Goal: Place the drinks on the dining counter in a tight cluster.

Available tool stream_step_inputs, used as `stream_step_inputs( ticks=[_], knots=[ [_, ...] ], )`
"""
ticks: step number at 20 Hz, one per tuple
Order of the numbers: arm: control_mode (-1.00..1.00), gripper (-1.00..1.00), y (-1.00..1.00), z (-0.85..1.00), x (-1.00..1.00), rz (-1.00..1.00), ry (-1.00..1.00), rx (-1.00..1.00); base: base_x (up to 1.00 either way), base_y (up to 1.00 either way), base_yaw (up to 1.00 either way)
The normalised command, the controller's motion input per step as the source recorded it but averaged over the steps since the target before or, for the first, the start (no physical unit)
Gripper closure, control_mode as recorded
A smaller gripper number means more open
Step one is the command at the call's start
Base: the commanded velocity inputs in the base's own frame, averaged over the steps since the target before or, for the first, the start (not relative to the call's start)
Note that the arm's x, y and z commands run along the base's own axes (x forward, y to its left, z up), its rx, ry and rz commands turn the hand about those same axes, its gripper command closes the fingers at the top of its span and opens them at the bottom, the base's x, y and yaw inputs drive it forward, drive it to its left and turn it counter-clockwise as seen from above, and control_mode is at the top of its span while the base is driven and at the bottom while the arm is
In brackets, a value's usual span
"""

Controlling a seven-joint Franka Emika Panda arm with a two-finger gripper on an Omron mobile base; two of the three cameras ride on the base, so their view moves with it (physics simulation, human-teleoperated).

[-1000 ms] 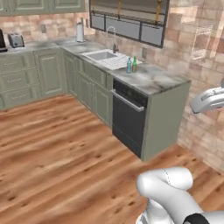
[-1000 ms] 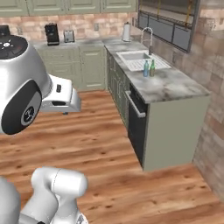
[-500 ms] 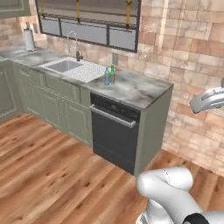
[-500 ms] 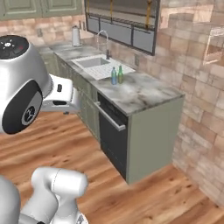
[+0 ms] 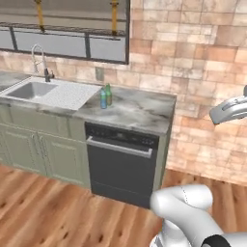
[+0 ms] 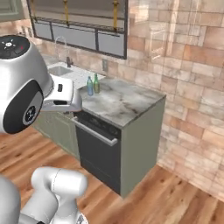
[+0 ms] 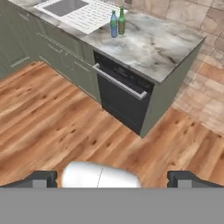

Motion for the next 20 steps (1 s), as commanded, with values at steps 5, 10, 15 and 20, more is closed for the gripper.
stream_step_inputs(
  ticks=[5, 10, 15, 20],
  knots=[
    [1.0, -1.0, 0.0, 0.0, 0.0, 0.0, 0.0, 0.0, 1.0, 1.0, -0.57],
    [1.0, -1.0, 0.0, 0.0, 0.0, 0.0, 0.0, 0.0, 0.99, 1.0, -0.58],
    [1.0, -1.0, 0.0, 0.0, 0.0, 0.0, 0.0, 0.0, 0.69, 1.0, -0.52],
    [1.0, -1.0, 0.0, 0.0, 0.0, 0.0, 0.0, 0.0, 0.12, 1.0, -0.36]
  ],
)
